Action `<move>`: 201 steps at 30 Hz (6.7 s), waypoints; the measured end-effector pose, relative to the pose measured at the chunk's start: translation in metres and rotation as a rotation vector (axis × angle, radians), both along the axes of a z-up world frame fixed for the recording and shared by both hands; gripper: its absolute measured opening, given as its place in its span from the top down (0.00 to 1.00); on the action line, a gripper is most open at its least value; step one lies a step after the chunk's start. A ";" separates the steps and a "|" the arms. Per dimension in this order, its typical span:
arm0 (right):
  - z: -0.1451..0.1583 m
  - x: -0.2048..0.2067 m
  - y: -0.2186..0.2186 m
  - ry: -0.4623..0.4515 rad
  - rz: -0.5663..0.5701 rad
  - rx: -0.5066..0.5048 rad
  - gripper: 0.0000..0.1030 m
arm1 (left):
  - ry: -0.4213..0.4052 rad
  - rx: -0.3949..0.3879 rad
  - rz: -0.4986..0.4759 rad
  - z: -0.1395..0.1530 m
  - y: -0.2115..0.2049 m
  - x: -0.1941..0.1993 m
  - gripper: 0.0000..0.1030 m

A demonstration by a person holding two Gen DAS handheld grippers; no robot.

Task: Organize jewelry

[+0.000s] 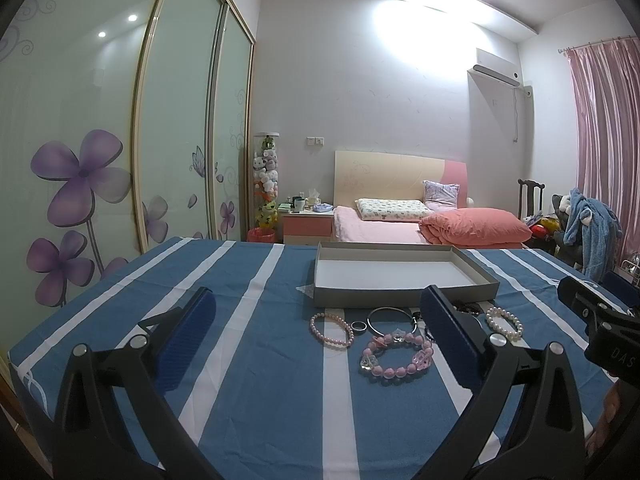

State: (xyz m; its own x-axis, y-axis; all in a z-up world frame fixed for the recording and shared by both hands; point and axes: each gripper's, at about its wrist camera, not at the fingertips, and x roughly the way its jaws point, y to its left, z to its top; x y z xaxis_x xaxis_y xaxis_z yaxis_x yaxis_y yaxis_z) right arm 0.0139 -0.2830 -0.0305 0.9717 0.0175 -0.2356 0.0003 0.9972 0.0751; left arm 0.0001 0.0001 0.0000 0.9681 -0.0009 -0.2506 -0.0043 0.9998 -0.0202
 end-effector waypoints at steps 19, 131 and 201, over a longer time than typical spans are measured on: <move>-0.001 0.000 0.000 0.001 0.000 0.002 0.02 | 0.002 0.001 -0.001 0.000 0.000 0.000 0.04; -0.073 0.162 -0.071 0.628 -0.072 0.094 0.90 | 0.642 0.035 -0.215 -0.088 -0.036 0.154 0.82; -0.028 0.100 -0.034 0.381 0.155 0.230 0.90 | 0.639 0.019 -0.194 -0.087 -0.015 0.099 0.69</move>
State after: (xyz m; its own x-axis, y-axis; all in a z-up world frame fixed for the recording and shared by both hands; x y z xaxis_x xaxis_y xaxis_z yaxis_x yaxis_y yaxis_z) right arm 0.1143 -0.3173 -0.0581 0.7989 0.2487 -0.5477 -0.0764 0.9451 0.3177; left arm 0.0991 -0.0151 -0.0867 0.6118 -0.1500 -0.7767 0.1705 0.9838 -0.0557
